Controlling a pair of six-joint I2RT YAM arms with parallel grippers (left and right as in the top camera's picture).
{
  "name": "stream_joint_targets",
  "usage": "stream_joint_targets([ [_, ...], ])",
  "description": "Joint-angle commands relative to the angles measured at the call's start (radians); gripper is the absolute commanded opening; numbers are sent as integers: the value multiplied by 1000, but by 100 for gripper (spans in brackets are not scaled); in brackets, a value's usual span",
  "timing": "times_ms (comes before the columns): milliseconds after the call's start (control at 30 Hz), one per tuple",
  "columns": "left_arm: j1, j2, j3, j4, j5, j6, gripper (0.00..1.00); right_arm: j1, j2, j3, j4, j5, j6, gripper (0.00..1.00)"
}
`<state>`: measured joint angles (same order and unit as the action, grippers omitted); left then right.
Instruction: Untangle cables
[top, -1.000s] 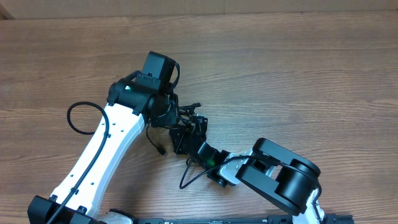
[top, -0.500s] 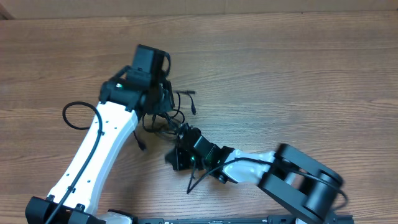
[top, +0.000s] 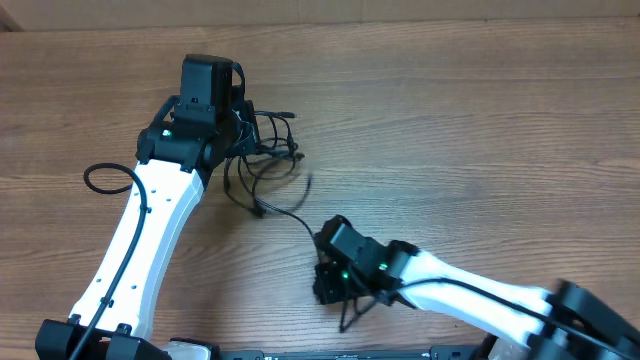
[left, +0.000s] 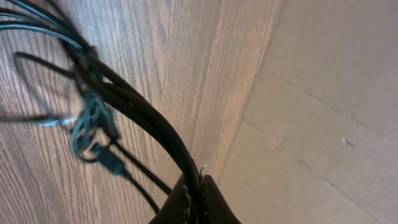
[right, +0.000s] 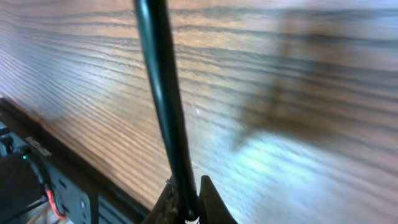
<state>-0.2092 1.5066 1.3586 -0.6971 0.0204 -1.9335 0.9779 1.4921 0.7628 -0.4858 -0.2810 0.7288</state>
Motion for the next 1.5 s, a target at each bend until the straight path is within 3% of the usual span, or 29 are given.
stream_joint_targets([
  [0, 2, -13, 19, 31, 79, 51, 4, 3, -113, -5, -95, 176, -30, 38],
  [33, 2, -13, 19, 55, 110, 85, 4, 0, -135, -5, -127, 204, -27, 67],
  [67, 2, -13, 19, 89, 143, 138, 4, -6, -159, -5, -160, 229, -18, 79],
  [167, 2, -13, 19, 205, 256, 349, 4, -41, -233, -4, -212, 236, 0, 98],
  [433, -5, -13, 19, 256, 567, 809, 4, -204, -547, -4, -235, 236, 6, 100],
  [567, -22, -13, 19, 243, 718, 1162, 4, -273, -698, -4, -235, 236, 2, 100],
  [600, -35, -13, 19, 209, 763, 1267, 5, -287, -746, -4, -235, 236, -2, 100],
  [700, -74, -12, 19, 80, 776, 1432, 9, -297, -827, -4, -235, 236, -27, 100],
  [767, -109, -7, 18, -3, 742, 1519, 4, -297, -863, -4, -245, 242, -31, 100],
  [933, -189, 5, 18, -37, 725, 1546, 5, -297, -862, -4, -283, 243, -31, 100],
  [967, -203, 9, 18, -35, 706, 1545, 8, -297, -861, -4, -290, 243, -31, 100],
  [1033, -228, 10, 18, -52, 611, 1545, 26, -297, -861, -4, -305, 243, -31, 100],
  [1067, -236, 10, 18, -69, 560, 1543, 28, -297, -861, -4, -313, 243, -31, 100],
  [1133, -248, 10, 18, -112, 450, 1524, 28, -297, -861, -4, -333, 245, -31, 100],
  [1267, -249, 10, 18, -215, 241, 1403, 16, -297, -861, -4, -357, 266, -30, 100],
  [1300, -249, 10, 18, -236, 202, 1368, 20, -297, -861, -4, -359, 282, -28, 100],
  [1433, -249, 10, 18, -279, 128, 1270, 58, -297, -861, -4, -354, 311, -19, 100],
  [1467, -249, 10, 18, -278, 128, 1265, 61, -297, -861, -4, -354, 314, -19, 100],
])
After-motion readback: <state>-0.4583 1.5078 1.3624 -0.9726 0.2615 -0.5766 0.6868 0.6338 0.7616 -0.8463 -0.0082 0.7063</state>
